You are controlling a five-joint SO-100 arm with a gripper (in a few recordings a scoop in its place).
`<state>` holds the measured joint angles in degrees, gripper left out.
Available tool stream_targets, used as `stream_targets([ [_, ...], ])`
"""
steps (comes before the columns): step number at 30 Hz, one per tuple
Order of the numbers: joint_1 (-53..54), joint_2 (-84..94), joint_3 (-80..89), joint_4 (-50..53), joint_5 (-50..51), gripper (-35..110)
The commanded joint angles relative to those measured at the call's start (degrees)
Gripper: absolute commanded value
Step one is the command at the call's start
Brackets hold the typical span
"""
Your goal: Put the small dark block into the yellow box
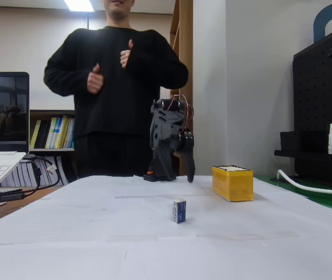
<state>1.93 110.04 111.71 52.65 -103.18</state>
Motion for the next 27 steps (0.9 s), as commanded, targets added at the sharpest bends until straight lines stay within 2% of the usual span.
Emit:
stream_targets([
  [1, 1.4, 1.1, 6.8, -1.2, -1.9, 23],
  [11, 4.5, 8.2, 11.4, -5.0, -7.0, 23],
  [27, 4.0, 10.5, 11.2, -6.7, -6.9, 21],
])
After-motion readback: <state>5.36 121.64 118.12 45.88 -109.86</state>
